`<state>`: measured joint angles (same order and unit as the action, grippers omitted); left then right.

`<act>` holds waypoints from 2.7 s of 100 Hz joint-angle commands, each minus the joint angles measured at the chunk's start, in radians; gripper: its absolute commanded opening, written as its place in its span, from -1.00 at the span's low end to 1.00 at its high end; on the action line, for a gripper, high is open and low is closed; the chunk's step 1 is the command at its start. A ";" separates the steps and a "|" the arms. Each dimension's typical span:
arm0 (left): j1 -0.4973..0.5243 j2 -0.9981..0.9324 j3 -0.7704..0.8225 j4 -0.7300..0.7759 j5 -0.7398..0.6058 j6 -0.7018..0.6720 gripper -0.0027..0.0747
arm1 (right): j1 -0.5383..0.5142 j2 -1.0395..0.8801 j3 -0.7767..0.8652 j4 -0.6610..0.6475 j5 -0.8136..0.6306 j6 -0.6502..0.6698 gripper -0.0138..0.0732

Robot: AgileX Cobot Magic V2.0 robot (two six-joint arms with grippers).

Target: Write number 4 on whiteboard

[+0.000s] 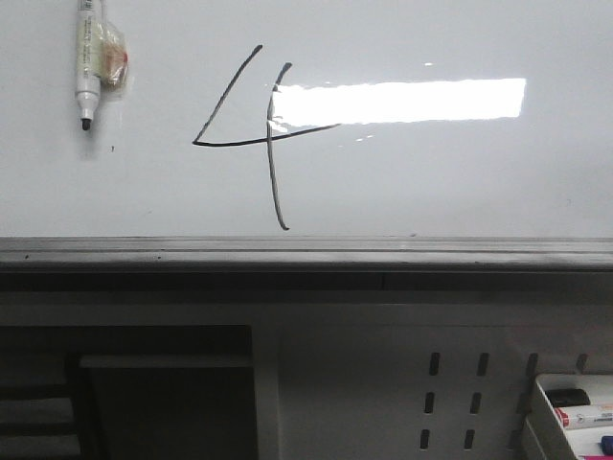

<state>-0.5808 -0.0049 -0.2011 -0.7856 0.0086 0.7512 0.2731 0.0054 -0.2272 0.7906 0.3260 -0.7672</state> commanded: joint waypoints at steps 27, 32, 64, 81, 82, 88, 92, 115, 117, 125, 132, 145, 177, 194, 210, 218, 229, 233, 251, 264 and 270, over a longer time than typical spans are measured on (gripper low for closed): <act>0.000 -0.025 -0.029 -0.007 -0.055 -0.001 -0.98 | -0.005 0.013 -0.026 0.017 -0.066 -0.011 -0.83; 0.000 -0.025 -0.029 -0.007 -0.055 -0.001 -0.98 | -0.005 0.013 -0.026 0.017 -0.066 -0.011 -0.83; 0.002 -0.021 0.004 0.151 -0.035 -0.061 -0.98 | -0.005 0.013 -0.026 0.017 -0.066 -0.011 -0.83; 0.110 0.006 0.068 0.571 -0.041 -0.477 -0.98 | -0.005 0.013 -0.026 0.017 -0.069 -0.011 -0.83; 0.110 0.006 0.070 0.574 -0.041 -0.477 -0.98 | -0.005 0.013 -0.026 0.017 -0.069 -0.011 -0.83; 0.175 0.006 0.089 0.581 -0.061 -0.484 -0.98 | -0.005 0.013 -0.026 0.017 -0.069 -0.011 -0.83; 0.220 0.006 0.105 0.586 -0.074 -0.484 -0.98 | -0.005 0.013 -0.026 0.017 -0.069 -0.011 -0.83; 0.463 0.004 0.188 0.631 -0.120 -0.557 -0.98 | -0.005 0.013 -0.026 0.017 -0.069 -0.011 -0.83; 0.479 0.004 0.194 0.642 -0.120 -0.569 -0.98 | -0.005 0.013 -0.026 0.017 -0.069 -0.011 -0.83; 0.522 0.003 0.219 0.690 -0.137 -0.622 -0.98 | -0.005 0.013 -0.026 0.017 -0.069 -0.011 -0.83; 0.532 -0.018 0.229 0.702 -0.129 -0.634 -0.98 | -0.005 0.013 -0.026 0.017 -0.069 -0.011 -0.83; 0.532 -0.028 0.229 0.702 -0.116 -0.634 -0.98 | -0.005 0.013 -0.026 0.017 -0.069 -0.011 -0.83; 0.532 -0.028 0.229 0.699 -0.009 -0.634 -0.98 | -0.005 0.013 -0.026 0.017 -0.069 -0.011 -0.83; 0.532 -0.028 0.227 0.692 0.010 -0.634 -0.98 | -0.005 0.013 -0.026 0.017 -0.069 -0.011 -0.83; 0.532 -0.028 0.227 0.692 0.010 -0.634 -0.98 | -0.005 0.013 -0.026 0.017 -0.069 -0.011 -0.83; 0.532 -0.028 0.227 0.692 0.010 -0.634 -0.98 | -0.005 0.013 -0.026 0.017 -0.069 -0.011 -0.83; 0.532 -0.028 0.227 0.692 0.010 -0.634 -0.98 | -0.005 0.013 -0.026 0.017 -0.069 -0.011 -0.83; 0.532 -0.028 0.227 0.692 0.010 -0.634 -0.98 | -0.005 0.013 -0.026 0.017 -0.069 -0.011 -0.83; 0.532 -0.028 0.227 0.692 0.010 -0.634 -0.98 | -0.005 0.013 -0.026 0.017 -0.069 -0.011 -0.83; 0.532 -0.028 0.227 0.692 0.010 -0.634 -0.98 | -0.005 0.013 -0.026 0.017 -0.078 -0.011 -0.83; 0.532 -0.028 0.227 0.692 0.010 -0.634 -0.98 | -0.005 0.013 -0.026 0.017 -0.088 -0.011 -0.83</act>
<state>-0.0493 -0.0049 -0.0034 -0.0850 0.0869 0.1302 0.2731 0.0054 -0.2248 0.7906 0.3188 -0.7690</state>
